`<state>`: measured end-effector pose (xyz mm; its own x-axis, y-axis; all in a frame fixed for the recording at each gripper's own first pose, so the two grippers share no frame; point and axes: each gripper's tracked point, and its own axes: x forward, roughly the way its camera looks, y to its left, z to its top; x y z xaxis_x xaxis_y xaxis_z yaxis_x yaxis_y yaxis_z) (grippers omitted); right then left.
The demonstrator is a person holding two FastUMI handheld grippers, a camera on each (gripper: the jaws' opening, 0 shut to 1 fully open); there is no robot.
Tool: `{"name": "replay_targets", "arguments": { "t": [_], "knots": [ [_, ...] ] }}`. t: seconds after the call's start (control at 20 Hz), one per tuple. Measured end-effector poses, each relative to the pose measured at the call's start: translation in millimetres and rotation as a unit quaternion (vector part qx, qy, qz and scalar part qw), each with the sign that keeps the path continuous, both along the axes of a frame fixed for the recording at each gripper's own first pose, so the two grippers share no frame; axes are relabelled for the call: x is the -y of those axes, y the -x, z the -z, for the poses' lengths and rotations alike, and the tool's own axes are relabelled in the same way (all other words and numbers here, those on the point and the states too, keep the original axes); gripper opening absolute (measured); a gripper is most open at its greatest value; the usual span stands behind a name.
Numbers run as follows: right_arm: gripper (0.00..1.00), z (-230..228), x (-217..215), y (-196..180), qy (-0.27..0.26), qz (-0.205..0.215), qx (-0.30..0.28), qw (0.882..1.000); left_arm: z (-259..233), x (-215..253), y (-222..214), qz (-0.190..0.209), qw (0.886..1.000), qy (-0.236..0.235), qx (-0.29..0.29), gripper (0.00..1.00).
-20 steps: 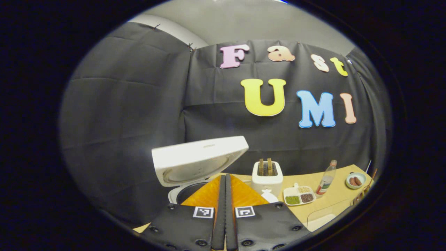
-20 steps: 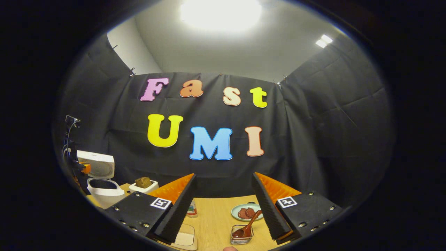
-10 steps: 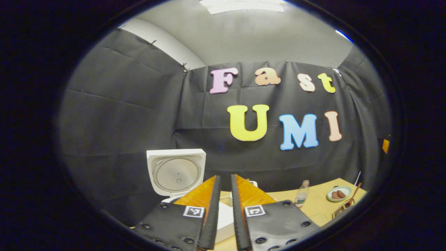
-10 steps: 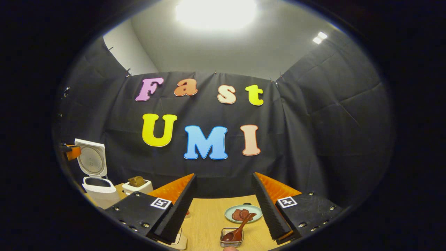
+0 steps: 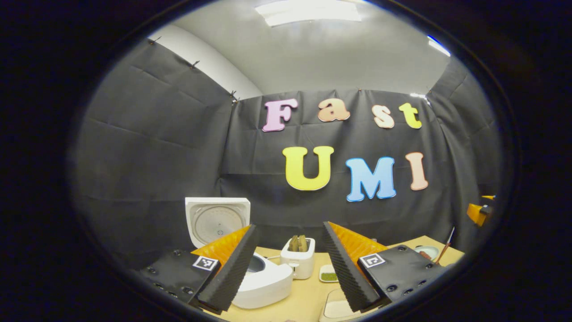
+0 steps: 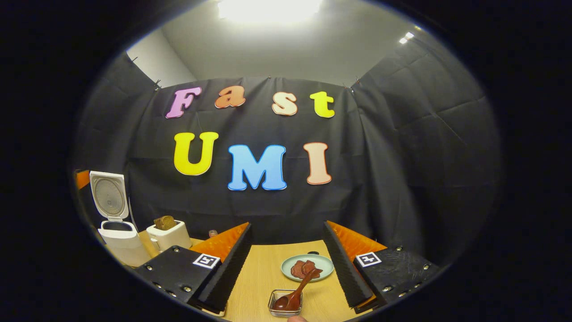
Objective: Close the left gripper, press the button to open the rice cooker; take a wooden spoon from the chopstick holder with the right hand, scoop a spoonful of rice and pour it into the rice cooker, then put the wooden spoon back into the chopstick holder.
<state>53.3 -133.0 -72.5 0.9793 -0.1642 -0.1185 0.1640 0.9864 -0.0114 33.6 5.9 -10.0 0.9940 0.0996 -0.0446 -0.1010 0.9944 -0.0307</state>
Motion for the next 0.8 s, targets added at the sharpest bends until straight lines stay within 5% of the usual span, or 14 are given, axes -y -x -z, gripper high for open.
{"name": "replay_targets", "arguments": {
  "t": [0.45, 0.8],
  "knots": [
    [0.95, 77, 28, -27, -0.042, -0.02, -0.083, 0.996, -21, 21, 23, -0.011, 1.0, -0.024, 0.012, 0.99],
    [0.95, 149, 47, -40, -0.074, -0.027, -0.18, 0.981, -28, 27, 41, -0.033, 0.999, -0.028, 0.014, 0.95]
  ]
}}
